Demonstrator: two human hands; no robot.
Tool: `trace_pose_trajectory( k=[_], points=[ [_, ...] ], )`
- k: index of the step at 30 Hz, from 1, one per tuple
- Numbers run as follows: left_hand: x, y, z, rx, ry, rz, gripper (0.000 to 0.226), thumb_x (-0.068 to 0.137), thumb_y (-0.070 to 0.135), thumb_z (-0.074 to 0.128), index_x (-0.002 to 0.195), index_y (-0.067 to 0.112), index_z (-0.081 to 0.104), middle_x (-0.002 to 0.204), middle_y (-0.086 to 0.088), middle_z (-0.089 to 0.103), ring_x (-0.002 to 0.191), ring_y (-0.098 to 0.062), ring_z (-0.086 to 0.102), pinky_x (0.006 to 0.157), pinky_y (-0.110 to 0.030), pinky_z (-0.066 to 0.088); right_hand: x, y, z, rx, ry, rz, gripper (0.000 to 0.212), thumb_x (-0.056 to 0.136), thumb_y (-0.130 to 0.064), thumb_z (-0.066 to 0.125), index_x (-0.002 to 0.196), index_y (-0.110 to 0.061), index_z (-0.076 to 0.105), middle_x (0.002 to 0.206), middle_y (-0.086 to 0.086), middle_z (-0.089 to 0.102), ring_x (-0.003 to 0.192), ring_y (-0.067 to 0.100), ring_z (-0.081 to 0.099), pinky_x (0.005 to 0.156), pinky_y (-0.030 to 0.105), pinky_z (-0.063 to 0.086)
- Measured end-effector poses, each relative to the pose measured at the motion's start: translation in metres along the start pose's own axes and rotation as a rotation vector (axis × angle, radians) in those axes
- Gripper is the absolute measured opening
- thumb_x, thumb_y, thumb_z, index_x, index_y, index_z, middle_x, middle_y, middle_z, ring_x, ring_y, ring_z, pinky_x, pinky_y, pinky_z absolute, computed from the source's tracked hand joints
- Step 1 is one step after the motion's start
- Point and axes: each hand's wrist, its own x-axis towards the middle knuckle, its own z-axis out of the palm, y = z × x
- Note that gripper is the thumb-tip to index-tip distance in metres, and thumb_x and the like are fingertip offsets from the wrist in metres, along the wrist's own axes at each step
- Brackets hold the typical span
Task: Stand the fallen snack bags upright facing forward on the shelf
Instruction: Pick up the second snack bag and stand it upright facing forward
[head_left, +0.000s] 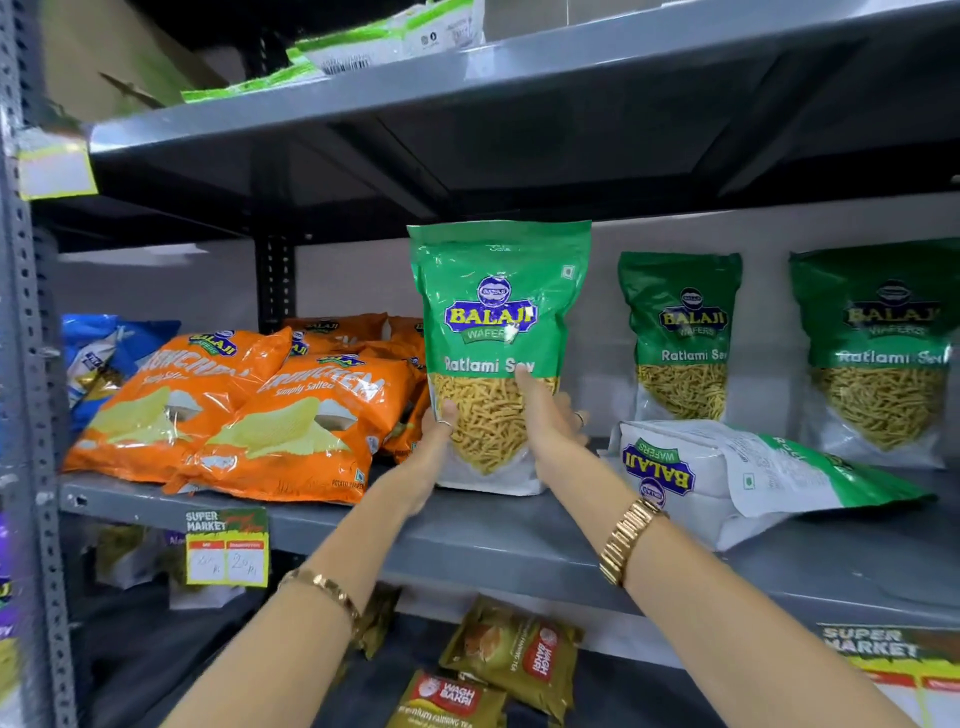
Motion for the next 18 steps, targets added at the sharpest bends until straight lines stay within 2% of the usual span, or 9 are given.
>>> trace_pose_trajectory(
  k=[3,7,11,16,18],
  points=[
    [-0.002,0.001,-0.003,0.048,-0.1,0.031,0.065,0.088,0.062,0.022,0.146,0.033,0.016,0.156,0.002,0.025,0.142,-0.019,0.024,0.118,-0.049,0.016,-0.006,0.004,-0.001,-0.033,-0.006,-0.018,0.076,0.082,-0.061,0.047,0.139,-0.013,0.028,0.151,0.014,0.02,0.139,0.035,0.019,0.109,0.046,0.024],
    [-0.007,0.005,-0.002,0.112,-0.121,0.063,0.07,0.085,0.063,0.014,0.147,0.03,0.012,0.156,0.001,0.023,0.142,-0.018,0.022,0.119,-0.047,0.015,-0.007,0.009,-0.001,0.06,-0.089,-0.019,0.07,0.086,-0.056,0.045,0.139,-0.017,0.021,0.15,0.015,0.024,0.134,0.035,0.03,0.107,0.047,0.03],
    [-0.007,0.004,-0.005,0.159,-0.111,0.014,0.063,0.092,0.054,0.014,0.147,0.025,0.009,0.156,-0.001,0.021,0.143,-0.021,0.019,0.118,-0.043,0.015,-0.014,0.009,-0.005,0.066,-0.106,-0.047,0.065,0.088,-0.055,0.042,0.138,-0.019,0.022,0.147,0.014,0.032,0.131,0.034,0.035,0.105,0.046,0.032],
    [-0.015,0.0,-0.008,0.156,-0.099,0.014,0.066,0.091,0.055,0.018,0.148,0.024,0.008,0.156,0.0,0.02,0.143,-0.021,0.02,0.119,-0.043,0.016,-0.024,0.011,-0.01,0.053,-0.085,-0.047,0.065,0.086,-0.058,0.04,0.136,-0.02,0.024,0.142,0.013,0.039,0.127,0.036,0.04,0.104,0.049,0.036],
    [-0.02,-0.003,-0.011,0.131,-0.09,0.028,0.065,0.09,0.057,0.02,0.147,0.026,0.01,0.156,0.002,0.021,0.141,-0.017,0.021,0.117,-0.037,0.017,-0.03,0.013,-0.012,0.049,-0.082,-0.046,0.065,0.085,-0.06,0.041,0.134,-0.02,0.026,0.141,0.013,0.041,0.127,0.036,0.04,0.105,0.051,0.037]
  ],
)
